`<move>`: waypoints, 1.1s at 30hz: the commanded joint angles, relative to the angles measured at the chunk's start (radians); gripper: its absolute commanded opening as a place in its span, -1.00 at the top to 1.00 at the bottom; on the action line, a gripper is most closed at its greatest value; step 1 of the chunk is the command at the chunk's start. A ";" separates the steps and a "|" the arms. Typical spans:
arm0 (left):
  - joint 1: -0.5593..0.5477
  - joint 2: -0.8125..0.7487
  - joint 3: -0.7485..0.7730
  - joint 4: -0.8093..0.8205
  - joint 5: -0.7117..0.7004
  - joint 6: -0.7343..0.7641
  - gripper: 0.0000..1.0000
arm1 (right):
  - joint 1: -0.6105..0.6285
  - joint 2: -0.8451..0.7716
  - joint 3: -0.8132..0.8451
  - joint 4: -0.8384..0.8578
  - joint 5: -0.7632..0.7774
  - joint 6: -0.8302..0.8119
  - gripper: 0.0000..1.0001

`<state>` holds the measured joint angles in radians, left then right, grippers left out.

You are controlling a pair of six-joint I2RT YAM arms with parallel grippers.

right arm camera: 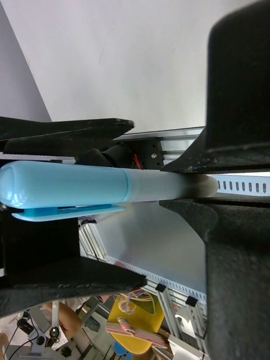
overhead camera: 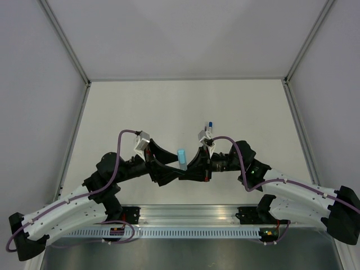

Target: Insert the pens into the pen caps

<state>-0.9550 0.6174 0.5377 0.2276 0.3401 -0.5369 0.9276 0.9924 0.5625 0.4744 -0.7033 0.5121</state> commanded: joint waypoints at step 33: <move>-0.002 0.101 0.035 0.088 0.100 -0.060 0.95 | 0.040 -0.050 0.063 -0.006 0.057 -0.098 1.00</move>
<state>-0.9539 0.6991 0.6243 0.2680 0.3168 -0.5602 0.9646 0.9981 0.5713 0.3946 -0.7326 0.4648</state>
